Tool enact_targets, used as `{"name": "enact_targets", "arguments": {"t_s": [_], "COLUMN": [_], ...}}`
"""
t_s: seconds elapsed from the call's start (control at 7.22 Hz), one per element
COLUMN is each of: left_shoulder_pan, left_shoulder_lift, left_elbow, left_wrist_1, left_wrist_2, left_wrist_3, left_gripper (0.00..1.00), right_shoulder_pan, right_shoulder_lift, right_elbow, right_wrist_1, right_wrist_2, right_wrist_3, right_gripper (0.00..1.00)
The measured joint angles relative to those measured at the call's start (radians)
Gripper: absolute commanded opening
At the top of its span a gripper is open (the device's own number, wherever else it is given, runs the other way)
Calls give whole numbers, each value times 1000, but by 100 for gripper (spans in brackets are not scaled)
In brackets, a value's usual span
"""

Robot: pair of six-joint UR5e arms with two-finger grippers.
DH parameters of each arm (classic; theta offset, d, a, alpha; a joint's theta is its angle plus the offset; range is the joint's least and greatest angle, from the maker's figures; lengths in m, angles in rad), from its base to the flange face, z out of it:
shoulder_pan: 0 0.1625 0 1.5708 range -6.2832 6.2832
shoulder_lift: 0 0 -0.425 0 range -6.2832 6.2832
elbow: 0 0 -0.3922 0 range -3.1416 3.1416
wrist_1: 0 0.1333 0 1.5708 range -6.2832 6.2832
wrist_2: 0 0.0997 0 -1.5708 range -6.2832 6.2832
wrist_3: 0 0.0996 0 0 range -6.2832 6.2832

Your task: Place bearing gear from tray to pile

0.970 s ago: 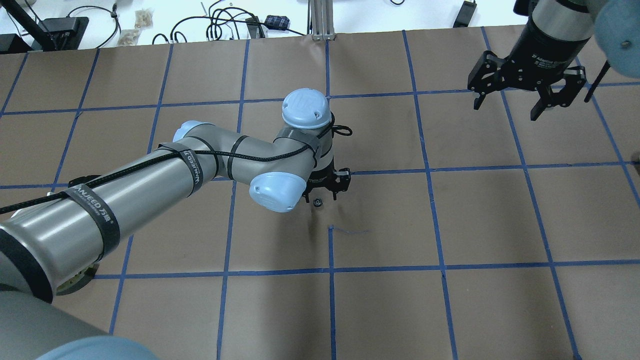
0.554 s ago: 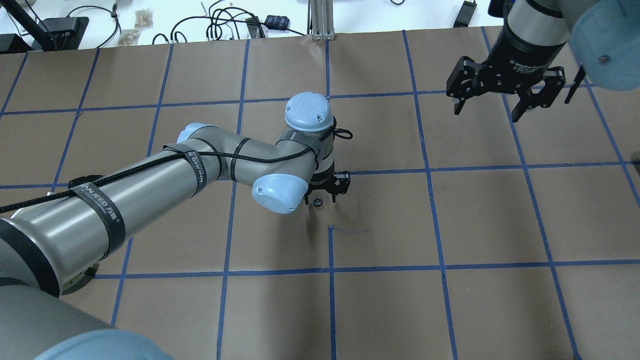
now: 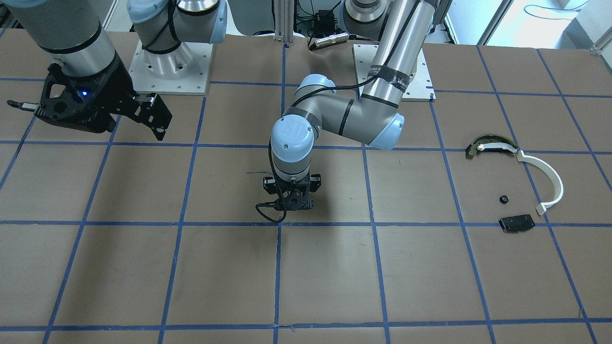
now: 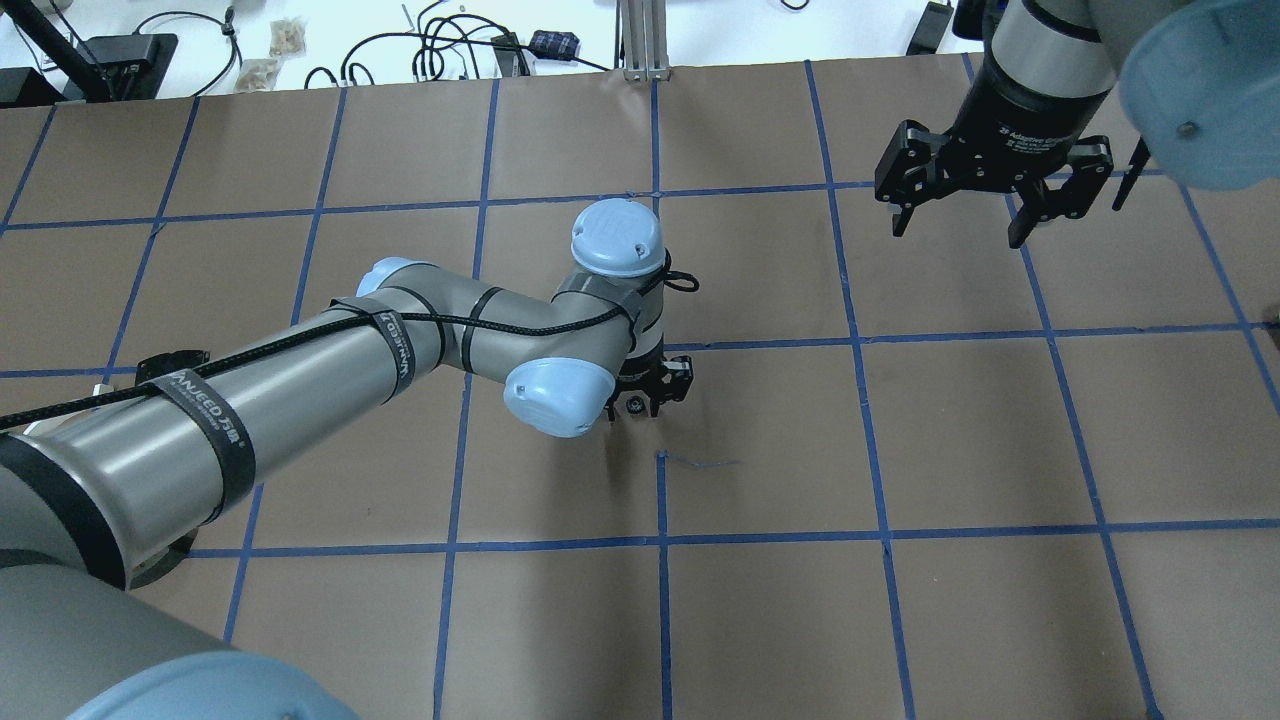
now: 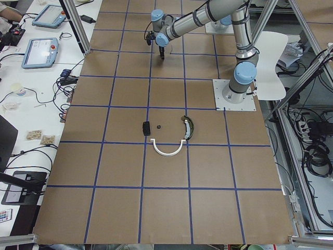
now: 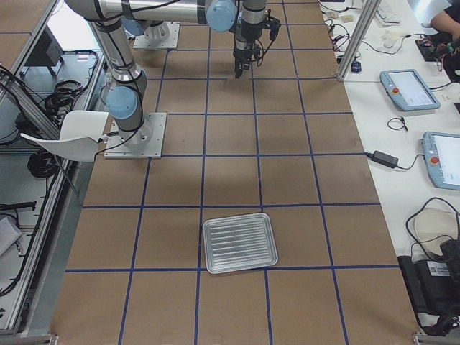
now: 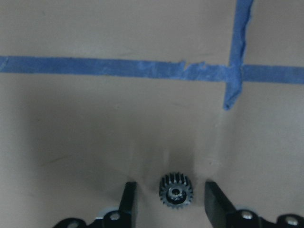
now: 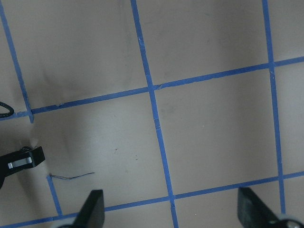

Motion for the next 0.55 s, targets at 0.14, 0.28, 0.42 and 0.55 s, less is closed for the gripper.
{"name": "enact_targets", "arguments": {"t_s": [0.14, 0.28, 0.42, 0.55], "left_shoulder_pan": [0, 3, 16, 58], "left_shoulder_lift": [3, 7, 20, 47], "left_elbow": [2, 5, 10, 16], "left_wrist_1": [1, 1, -7, -46], "left_wrist_2": [0, 1, 9, 32], "left_wrist_3": [2, 7, 12, 42], "left_gripper": [0, 0, 0, 0], "right_shoulder_pan": [0, 0, 1, 1], "right_shoulder_lift": [-4, -7, -9, -9], "right_elbow": [1, 2, 2, 2], "right_wrist_1": [0, 0, 0, 0], "right_wrist_2": [0, -1, -2, -3], "right_wrist_3": [-1, -1, -1, -1], "right_gripper": [100, 100, 100, 100]}}
